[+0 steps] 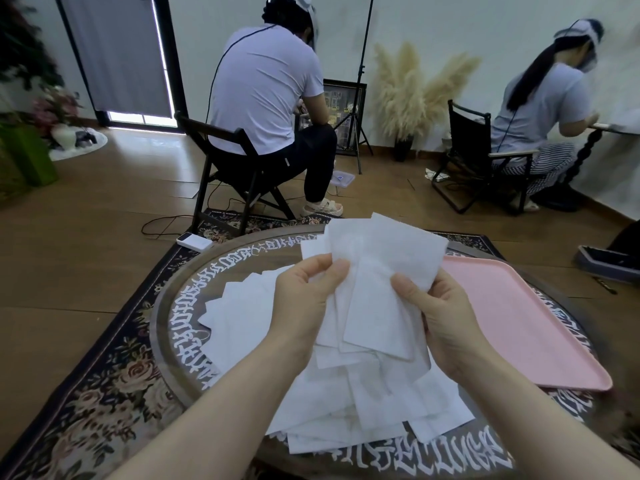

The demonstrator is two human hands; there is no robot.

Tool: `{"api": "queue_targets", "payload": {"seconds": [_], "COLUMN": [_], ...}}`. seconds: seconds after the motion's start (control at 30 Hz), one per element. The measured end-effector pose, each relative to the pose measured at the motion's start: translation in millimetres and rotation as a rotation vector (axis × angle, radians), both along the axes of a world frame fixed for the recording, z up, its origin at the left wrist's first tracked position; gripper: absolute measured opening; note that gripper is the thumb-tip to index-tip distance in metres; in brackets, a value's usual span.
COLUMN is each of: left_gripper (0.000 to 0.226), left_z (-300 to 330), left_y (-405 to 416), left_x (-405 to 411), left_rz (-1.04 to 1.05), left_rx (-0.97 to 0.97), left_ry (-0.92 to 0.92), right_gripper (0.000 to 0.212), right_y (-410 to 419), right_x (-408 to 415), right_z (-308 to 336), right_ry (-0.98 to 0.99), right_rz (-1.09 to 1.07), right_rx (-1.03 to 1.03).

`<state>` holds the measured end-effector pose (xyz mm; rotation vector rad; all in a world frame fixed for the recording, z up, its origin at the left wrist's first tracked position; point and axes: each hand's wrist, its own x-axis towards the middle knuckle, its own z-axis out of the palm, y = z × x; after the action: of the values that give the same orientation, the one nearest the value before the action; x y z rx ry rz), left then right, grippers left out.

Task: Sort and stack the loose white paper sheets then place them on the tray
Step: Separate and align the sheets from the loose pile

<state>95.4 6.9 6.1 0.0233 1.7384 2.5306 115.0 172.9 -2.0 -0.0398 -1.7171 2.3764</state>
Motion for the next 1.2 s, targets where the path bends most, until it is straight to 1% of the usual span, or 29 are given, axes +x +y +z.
{"api": "queue_targets", "payload": {"seconds": [0.1,0.17,0.23,0.3,0.33,0.43,0.67,0.73,0.77,0.9,1.0,1.1,1.2], "left_gripper": [0.010,0.012,0.014,0.017,0.017,0.010,0.007,0.005,0.008,0.017,0.022,0.029,0.035], "left_z": [-0.3,-0.1,0.4,1.3,1.9,2.1,-0.6,-0.1,0.0,1.4,3.3,2.1,1.7], "left_y": [1.1,0.5,-2.5,-7.0,-8.8,-10.8,-6.5,-5.9,-5.9,-6.6,-7.5,-6.8,-4.8], "left_x": [-1.0,-2.5,-5.5,-9.1,-10.5,-11.4,-9.9,-9.5,-9.5,-9.0,-7.7,-6.0,-4.5], "left_rz": [0.014,0.024,0.048,0.078,0.085,0.056,0.005,0.001,0.009,0.051,0.011,-0.077,-0.067], "left_rx": [-0.009,-0.011,-0.004,-0.001,-0.006,-0.024,-0.032,-0.040,-0.048,-0.059,-0.069,-0.150,-0.187], "left_ry": [-0.017,-0.025,-0.034,-0.031,-0.024,-0.007,-0.053,-0.061,-0.064,-0.076,-0.063,-0.010,-0.004], "right_gripper": [0.047,0.047,0.039,0.023,0.018,0.014,0.033,0.035,0.033,0.016,0.015,0.015,0.012], "right_y": [0.8,2.2,5.1,8.9,10.7,12.2,12.9,11.6,10.7,8.0,8.6,6.4,4.0], "right_x": [1.3,2.5,3.4,3.9,4.2,5.1,5.5,5.6,5.2,3.3,3.5,5.7,5.0], "right_z": [1.2,1.7,1.7,1.1,0.5,0.7,1.2,1.0,0.6,-1.6,-0.3,1.3,1.1], "right_ry": [-0.009,-0.022,-0.051,-0.089,-0.097,-0.094,-0.087,-0.089,-0.096,-0.139,-0.126,-0.117,-0.129], "right_rz": [0.023,0.046,0.063,0.044,0.032,0.034,0.041,0.067,0.064,-0.026,-0.046,-0.061,-0.176], "right_rx": [0.002,-0.005,0.013,0.059,0.087,0.134,0.145,0.128,0.132,0.154,0.160,0.234,0.291]}}
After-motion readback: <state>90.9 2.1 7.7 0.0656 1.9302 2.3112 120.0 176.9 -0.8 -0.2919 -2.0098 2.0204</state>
